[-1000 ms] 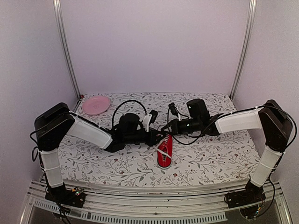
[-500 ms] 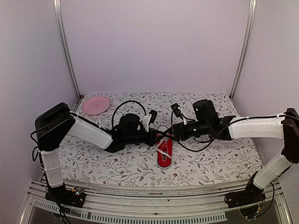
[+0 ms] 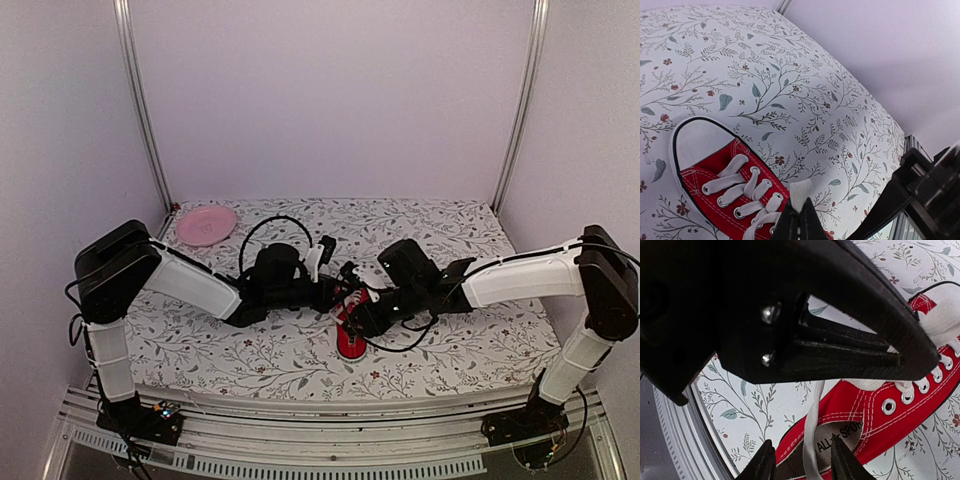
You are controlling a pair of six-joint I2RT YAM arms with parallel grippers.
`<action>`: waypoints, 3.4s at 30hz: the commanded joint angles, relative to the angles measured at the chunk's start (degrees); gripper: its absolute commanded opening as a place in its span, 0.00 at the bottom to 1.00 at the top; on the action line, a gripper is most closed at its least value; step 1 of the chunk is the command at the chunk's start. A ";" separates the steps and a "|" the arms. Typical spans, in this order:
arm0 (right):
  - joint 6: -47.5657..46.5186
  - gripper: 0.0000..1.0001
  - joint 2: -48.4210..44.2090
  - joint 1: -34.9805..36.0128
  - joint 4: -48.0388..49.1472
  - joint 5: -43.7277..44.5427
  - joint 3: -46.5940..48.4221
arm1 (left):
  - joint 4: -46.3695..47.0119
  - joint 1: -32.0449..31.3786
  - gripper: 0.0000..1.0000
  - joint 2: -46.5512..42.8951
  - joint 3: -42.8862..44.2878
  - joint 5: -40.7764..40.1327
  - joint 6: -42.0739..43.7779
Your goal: Tie the shoes
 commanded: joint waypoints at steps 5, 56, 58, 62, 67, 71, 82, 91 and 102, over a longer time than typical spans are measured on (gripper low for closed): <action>-3.35 0.37 3.90 1.49 -2.52 3.43 3.62 | 0.14 -0.25 0.00 0.58 1.56 -0.10 0.01; 4.09 0.02 7.92 -10.48 4.15 -7.47 7.47 | 4.37 -0.33 0.00 -2.86 -6.16 3.15 2.21; 4.12 0.02 8.74 -10.48 4.42 -7.95 7.31 | 4.63 -0.34 0.00 -3.02 -6.40 3.28 2.23; 5.47 0.02 9.22 -10.45 3.78 -5.62 6.81 | 5.35 -0.63 0.00 -3.24 -6.77 4.38 2.64; 6.05 0.02 7.61 -10.52 4.01 -5.32 5.21 | 4.45 -0.86 0.04 -4.17 -8.37 5.57 2.99; 5.97 0.02 6.57 -10.49 4.17 -5.30 4.03 | 3.59 -0.85 0.20 -8.52 -11.37 3.62 2.24; 6.02 0.02 4.96 -10.52 4.58 -5.53 2.93 | -6.73 1.83 0.36 -13.71 -11.48 -3.39 -6.56; 5.97 0.02 4.74 -10.50 4.78 -5.61 2.93 | -10.05 4.13 0.28 -8.38 -7.20 2.43 -14.16; 5.93 0.02 4.38 -10.52 4.89 -5.70 2.78 | -4.73 4.74 0.32 -3.60 -5.36 8.86 -17.33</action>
